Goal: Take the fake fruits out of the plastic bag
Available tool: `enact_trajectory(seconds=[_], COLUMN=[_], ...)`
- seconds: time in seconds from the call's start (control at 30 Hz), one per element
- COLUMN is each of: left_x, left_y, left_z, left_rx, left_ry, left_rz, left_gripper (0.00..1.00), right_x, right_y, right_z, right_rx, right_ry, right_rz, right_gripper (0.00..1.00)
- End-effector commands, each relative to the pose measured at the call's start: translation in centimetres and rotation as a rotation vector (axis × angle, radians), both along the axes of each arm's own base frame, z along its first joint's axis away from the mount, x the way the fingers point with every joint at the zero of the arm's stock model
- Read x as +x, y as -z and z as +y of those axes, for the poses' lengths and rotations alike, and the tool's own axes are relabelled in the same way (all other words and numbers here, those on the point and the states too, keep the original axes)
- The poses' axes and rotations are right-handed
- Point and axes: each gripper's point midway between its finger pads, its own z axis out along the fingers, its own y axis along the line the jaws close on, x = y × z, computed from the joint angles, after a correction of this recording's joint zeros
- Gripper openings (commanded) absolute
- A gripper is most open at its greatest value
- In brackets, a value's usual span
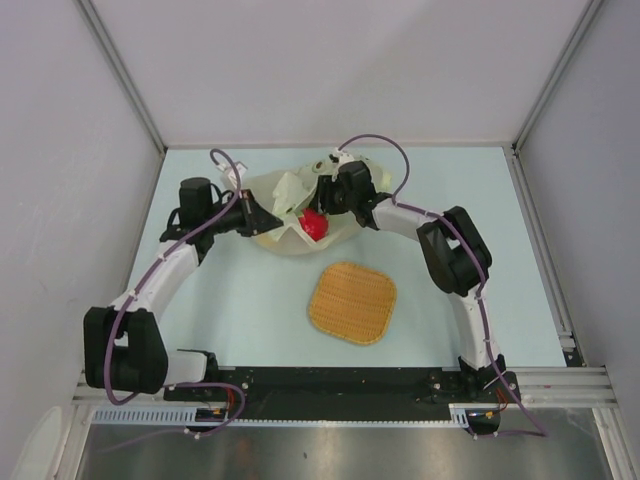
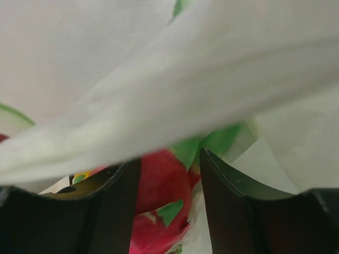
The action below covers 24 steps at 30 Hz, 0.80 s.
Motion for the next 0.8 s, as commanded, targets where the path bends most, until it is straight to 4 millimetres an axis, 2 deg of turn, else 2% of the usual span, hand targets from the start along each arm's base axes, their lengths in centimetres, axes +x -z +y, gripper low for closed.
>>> enact_trajectory(seconds=[0.0, 0.13, 0.17, 0.23, 0.3, 0.47, 0.53, 0.57, 0.6, 0.67, 0.77], left_x=[0.8, 0.9, 0.8, 0.6, 0.4, 0.2, 0.3, 0.4, 0.6, 0.8, 1.1], left_y=[-1.7, -1.5, -1.3, -1.0, -0.7, -0.3, -0.1, -0.2, -0.2, -0.1, -0.2], left_z=[-0.6, -0.7, -0.8, -0.8, -0.9, -1.2, -1.2, -1.2, -1.2, -1.2, -1.3], left_rx=[0.005, 0.028, 0.032, 0.048, 0.06, 0.082, 0.09, 0.094, 0.095, 0.094, 0.084], left_ry=[0.039, 0.048, 0.05, 0.055, 0.063, 0.079, 0.079, 0.079, 0.076, 0.076, 0.069], left_rz=[-0.052, -0.043, -0.037, -0.028, -0.018, -0.018, -0.013, -0.014, -0.014, -0.016, -0.018], left_gripper=[0.0, 0.0, 0.0, 0.0, 0.0, 0.0, 0.0, 0.0, 0.01, 0.0, 0.0], right_x=[1.7, 2.9, 3.1, 3.7, 3.9, 4.4, 4.6, 4.9, 4.9, 5.1, 5.3], right_y=[-0.2, 1.0, 2.1, 2.7, 4.2, 5.5, 6.0, 5.8, 5.7, 4.5, 1.1], right_z=[-0.2, -0.7, -0.8, -0.9, -1.0, -0.5, -0.4, -0.4, -0.3, 0.1, 0.6], right_rx=[0.09, 0.094, 0.085, 0.065, 0.045, 0.049, 0.041, 0.04, 0.043, 0.055, 0.089], right_ry=[0.106, 0.14, 0.147, 0.165, 0.178, 0.169, 0.167, 0.16, 0.146, 0.108, 0.056], right_rz=[0.097, 0.129, 0.145, 0.149, 0.173, 0.182, 0.177, 0.162, 0.156, 0.115, 0.043], right_gripper=[0.52, 0.52, 0.51, 0.51, 0.51, 0.5, 0.42, 0.29, 0.23, 0.08, 0.0])
